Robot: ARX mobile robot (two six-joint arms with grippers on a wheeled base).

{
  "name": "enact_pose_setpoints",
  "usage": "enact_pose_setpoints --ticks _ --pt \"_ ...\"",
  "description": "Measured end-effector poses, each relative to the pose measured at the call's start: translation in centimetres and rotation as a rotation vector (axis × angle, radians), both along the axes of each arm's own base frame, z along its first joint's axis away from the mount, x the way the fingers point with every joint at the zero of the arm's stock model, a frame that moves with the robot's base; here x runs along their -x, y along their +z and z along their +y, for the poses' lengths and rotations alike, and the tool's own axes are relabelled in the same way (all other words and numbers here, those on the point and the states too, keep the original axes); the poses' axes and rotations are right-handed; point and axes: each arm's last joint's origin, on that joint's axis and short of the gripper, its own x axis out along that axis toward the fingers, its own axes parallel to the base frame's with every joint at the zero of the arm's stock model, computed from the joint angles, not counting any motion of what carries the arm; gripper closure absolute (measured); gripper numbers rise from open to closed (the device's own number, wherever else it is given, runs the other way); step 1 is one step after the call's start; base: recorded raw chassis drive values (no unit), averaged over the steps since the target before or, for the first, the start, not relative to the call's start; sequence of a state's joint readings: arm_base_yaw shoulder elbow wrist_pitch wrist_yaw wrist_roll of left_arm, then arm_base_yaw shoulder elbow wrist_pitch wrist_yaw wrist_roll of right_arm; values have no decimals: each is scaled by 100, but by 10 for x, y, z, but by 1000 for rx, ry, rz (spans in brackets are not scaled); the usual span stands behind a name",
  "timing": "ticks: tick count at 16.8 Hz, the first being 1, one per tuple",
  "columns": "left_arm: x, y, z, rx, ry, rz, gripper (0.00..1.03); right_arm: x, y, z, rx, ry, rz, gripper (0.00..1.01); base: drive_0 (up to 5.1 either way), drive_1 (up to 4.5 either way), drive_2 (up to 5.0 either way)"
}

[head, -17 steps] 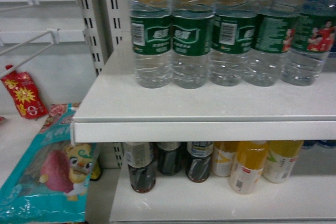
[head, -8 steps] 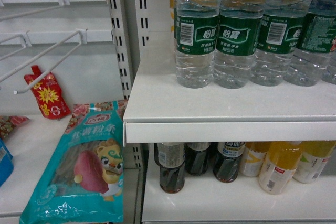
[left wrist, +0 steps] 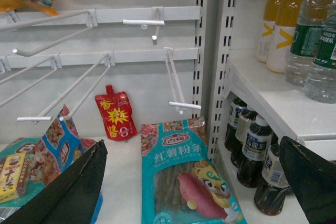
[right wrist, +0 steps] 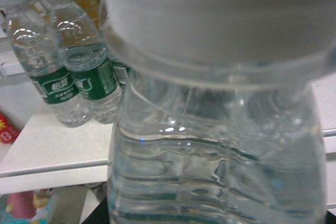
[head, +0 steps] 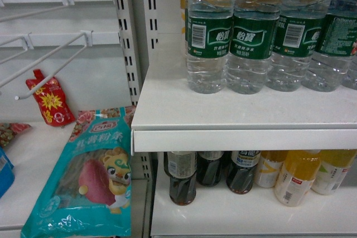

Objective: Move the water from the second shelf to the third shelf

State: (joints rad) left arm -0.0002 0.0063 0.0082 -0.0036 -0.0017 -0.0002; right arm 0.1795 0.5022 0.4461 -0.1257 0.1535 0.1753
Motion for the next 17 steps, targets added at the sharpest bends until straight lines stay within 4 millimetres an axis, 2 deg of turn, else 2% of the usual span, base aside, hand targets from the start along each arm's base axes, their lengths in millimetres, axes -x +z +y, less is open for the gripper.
enact_pose_setpoints --ticks 6,9,14,17 --pt "0 0 0 0 -1 0 5 -41 1 10 52 60 -82 58 0 0 0" --pt "0 0 0 0 -1 0 5 -63 -7 15 35 110 -107 58 0 0 0" --pt "0 0 0 0 -1 0 5 -87 -29 26 28 149 -36 58 0 0 0" --pt "0 0 0 0 -1 0 5 -104 -21 34 57 171 -76 58 0 0 0"
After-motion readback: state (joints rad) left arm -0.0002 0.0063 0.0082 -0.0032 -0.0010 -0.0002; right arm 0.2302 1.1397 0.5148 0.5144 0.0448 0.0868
